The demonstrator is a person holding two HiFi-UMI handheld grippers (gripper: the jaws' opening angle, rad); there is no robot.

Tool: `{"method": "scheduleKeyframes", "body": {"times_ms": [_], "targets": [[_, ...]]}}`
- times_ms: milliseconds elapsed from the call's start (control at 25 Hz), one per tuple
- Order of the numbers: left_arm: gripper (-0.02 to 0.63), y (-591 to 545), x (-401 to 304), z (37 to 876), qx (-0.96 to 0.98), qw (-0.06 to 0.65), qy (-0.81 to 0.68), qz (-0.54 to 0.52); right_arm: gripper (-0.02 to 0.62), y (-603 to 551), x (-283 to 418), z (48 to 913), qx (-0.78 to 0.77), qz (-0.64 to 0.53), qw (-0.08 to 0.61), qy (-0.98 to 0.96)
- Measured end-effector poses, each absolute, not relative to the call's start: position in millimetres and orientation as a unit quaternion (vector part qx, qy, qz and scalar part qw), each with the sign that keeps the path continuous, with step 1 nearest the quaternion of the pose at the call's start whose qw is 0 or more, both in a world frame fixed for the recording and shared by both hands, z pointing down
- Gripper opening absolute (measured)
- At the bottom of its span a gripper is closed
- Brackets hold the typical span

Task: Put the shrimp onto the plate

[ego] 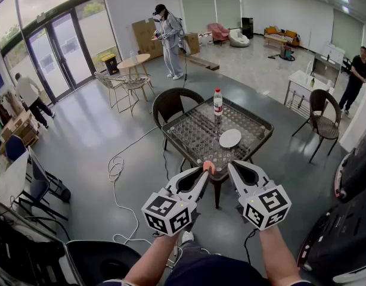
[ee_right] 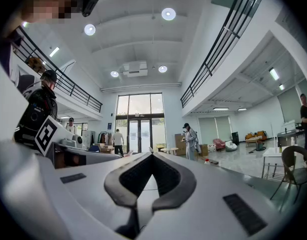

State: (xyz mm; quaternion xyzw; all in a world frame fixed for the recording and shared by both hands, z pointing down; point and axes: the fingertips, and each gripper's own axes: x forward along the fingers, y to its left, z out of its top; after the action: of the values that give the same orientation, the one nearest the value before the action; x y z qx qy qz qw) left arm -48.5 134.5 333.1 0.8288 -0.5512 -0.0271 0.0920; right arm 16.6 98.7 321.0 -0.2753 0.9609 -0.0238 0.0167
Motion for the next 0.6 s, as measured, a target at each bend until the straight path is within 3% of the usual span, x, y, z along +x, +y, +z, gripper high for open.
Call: {"method": "scheduleKeyframes", "body": {"times_ms": [600], "targets": [[0.064, 135.3, -42.6, 340.3, 0.827, 0.098, -0.553, -0.025, 0.005, 96.7, 26.1, 329.5, -0.279, -0.04, 0.016, 0.959]]}}
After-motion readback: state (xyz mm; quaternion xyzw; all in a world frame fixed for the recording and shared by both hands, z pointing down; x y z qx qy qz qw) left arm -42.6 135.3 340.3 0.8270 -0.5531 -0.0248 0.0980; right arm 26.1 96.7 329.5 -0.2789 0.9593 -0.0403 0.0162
